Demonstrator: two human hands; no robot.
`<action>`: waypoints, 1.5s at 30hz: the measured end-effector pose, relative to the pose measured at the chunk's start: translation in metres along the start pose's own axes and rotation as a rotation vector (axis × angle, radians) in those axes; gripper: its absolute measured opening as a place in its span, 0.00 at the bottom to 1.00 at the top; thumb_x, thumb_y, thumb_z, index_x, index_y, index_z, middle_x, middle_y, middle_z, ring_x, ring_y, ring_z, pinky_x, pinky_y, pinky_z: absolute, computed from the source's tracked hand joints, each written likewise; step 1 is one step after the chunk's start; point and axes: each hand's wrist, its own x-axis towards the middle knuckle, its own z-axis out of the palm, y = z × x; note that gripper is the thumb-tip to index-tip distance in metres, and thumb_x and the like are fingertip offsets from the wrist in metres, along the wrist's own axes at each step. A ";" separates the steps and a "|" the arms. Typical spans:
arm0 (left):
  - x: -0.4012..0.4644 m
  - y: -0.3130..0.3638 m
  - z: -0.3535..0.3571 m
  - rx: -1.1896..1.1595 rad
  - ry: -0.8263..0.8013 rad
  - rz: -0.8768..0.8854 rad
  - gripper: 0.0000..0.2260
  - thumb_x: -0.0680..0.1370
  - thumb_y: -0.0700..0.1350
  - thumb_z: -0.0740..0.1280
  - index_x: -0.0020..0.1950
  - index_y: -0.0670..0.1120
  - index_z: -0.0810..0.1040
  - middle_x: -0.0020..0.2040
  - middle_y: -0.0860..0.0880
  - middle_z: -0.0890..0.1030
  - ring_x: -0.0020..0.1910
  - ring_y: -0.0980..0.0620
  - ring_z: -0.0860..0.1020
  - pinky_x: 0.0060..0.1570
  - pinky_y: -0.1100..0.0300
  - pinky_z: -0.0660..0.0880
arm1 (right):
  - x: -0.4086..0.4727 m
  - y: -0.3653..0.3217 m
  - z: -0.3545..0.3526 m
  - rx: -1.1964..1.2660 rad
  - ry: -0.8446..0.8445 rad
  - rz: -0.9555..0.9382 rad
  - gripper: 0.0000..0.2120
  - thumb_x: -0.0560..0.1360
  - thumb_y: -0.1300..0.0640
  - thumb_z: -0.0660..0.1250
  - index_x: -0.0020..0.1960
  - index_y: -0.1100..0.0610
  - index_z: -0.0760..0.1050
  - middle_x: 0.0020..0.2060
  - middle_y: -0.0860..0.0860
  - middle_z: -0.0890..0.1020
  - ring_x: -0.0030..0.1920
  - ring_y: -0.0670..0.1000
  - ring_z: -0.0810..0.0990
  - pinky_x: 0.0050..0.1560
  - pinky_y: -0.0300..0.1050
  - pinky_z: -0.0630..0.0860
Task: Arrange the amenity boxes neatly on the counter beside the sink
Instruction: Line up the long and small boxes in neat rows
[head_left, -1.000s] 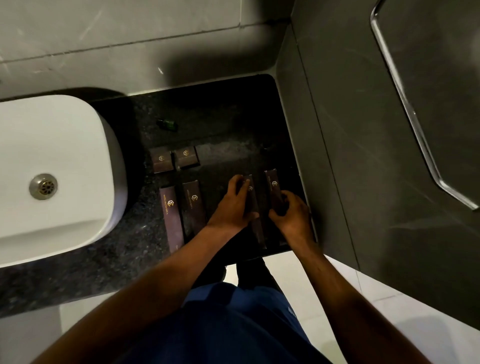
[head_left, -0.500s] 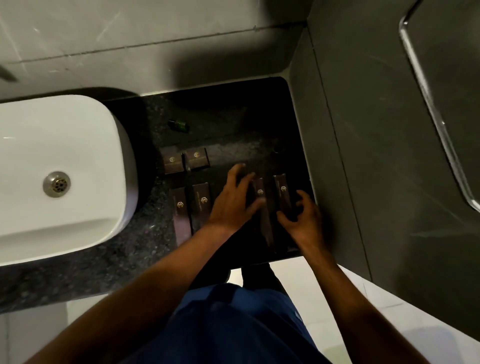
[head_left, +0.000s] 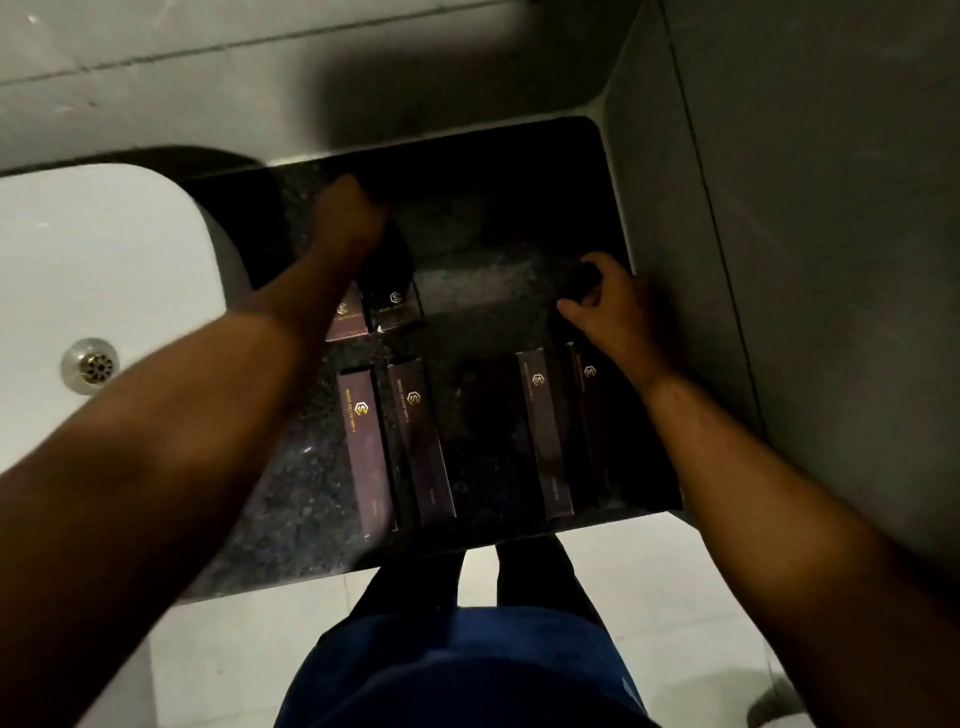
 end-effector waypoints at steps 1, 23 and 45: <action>-0.013 0.010 0.011 -0.042 -0.015 0.097 0.17 0.78 0.42 0.64 0.63 0.34 0.73 0.61 0.32 0.77 0.60 0.35 0.76 0.61 0.46 0.73 | 0.004 0.000 0.003 -0.021 0.000 -0.011 0.18 0.70 0.56 0.73 0.59 0.51 0.75 0.37 0.48 0.80 0.36 0.45 0.79 0.41 0.38 0.81; -0.121 0.050 0.088 -0.138 -0.131 0.355 0.32 0.68 0.40 0.75 0.70 0.42 0.68 0.66 0.39 0.70 0.62 0.43 0.74 0.57 0.64 0.67 | -0.031 0.019 0.004 0.070 0.103 -0.018 0.36 0.68 0.52 0.74 0.72 0.54 0.65 0.44 0.47 0.78 0.42 0.42 0.76 0.40 0.28 0.70; -0.210 0.035 0.134 -0.456 -0.116 -0.102 0.21 0.70 0.53 0.73 0.60 0.51 0.73 0.58 0.50 0.77 0.54 0.52 0.78 0.54 0.54 0.76 | -0.096 0.042 0.011 -0.036 0.000 0.183 0.23 0.68 0.54 0.74 0.60 0.58 0.75 0.57 0.58 0.77 0.55 0.58 0.77 0.48 0.40 0.68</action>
